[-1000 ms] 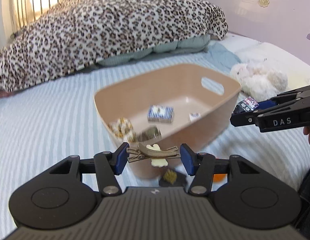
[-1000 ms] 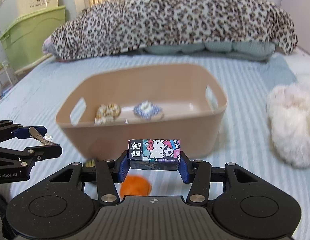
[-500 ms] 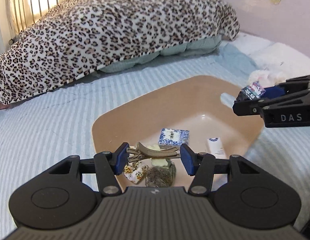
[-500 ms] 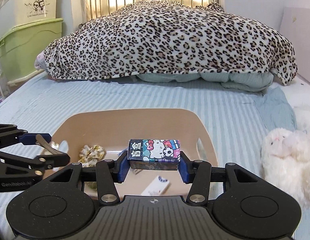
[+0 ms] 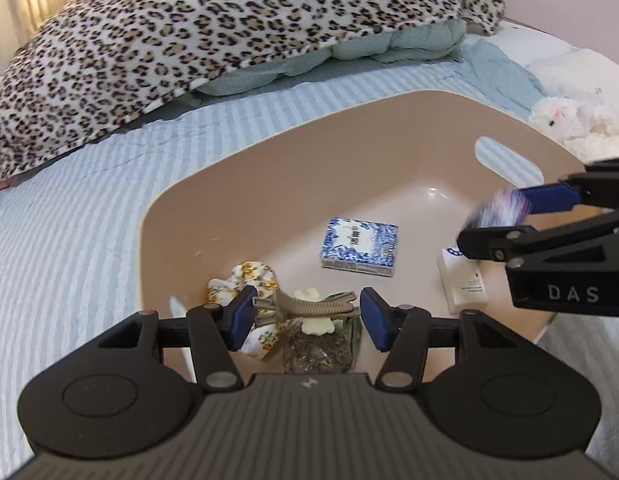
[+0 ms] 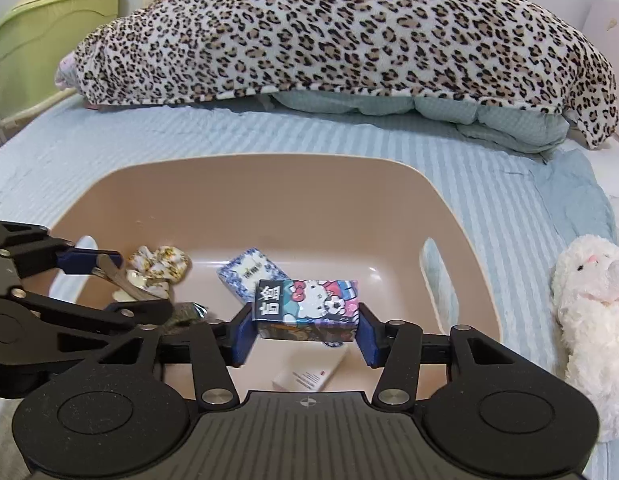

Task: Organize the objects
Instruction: 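Carry hair clip with left tool while right tool carries Hello Kitty box over basket, then open left tool into basket while right tool releases Hello Kitty box inside, then grasp black gold-lettered cube with left tool while right tool grasps orange cloth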

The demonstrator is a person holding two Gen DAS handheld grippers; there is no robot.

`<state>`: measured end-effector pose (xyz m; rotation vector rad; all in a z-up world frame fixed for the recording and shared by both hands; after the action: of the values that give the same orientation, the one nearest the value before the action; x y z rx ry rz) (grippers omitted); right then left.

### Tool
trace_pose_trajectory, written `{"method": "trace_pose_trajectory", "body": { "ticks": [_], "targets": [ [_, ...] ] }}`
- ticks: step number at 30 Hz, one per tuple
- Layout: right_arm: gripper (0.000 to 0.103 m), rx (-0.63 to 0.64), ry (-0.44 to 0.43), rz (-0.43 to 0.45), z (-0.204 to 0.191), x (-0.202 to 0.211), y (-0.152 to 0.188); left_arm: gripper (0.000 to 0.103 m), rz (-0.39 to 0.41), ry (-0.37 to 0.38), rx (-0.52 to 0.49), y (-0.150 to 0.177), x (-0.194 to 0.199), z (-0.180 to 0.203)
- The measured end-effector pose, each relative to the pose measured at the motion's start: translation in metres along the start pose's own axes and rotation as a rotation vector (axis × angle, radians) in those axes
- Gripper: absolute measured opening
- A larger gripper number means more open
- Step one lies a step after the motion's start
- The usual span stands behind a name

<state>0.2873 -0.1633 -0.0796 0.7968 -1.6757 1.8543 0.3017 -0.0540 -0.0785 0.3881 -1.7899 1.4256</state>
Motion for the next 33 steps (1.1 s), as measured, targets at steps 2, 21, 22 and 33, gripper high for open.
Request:
{"method": "trace_pose_trajectory", "body": {
  "ticks": [2,21,22,33],
  "targets": [
    [0.063,-0.023,-0.008,-0.003,0.002,0.003,0.0,0.073,0.013,-0.011,0.019,-0.001,0.009,-0.002],
    [0.103,-0.08,-0.019,0.031,0.006,0.081,0.027,0.095,0.071,-0.034,0.066,0.029,0.1,0.002],
    [0.103,-0.077,-0.018,0.023,0.005,0.083,0.031,0.095,0.068,-0.037,0.06,0.033,0.102,0.003],
    [0.103,-0.075,-0.021,-0.11,0.002,0.071,0.09,0.095,-0.021,-0.024,0.119,0.075,0.079,0.008]
  ]
}}
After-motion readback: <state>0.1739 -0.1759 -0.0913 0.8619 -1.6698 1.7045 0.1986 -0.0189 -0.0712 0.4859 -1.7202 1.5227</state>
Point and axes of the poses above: each gripper's, at about its wrist camera, not at the fingertips, and x roughly against the way its jaws point, z to its right, y to its underside, the point moved 9 cm from there along -x, roughly the way its jaws point, and after that the axes turned 5 degrees about y, right-handed, at the moved point
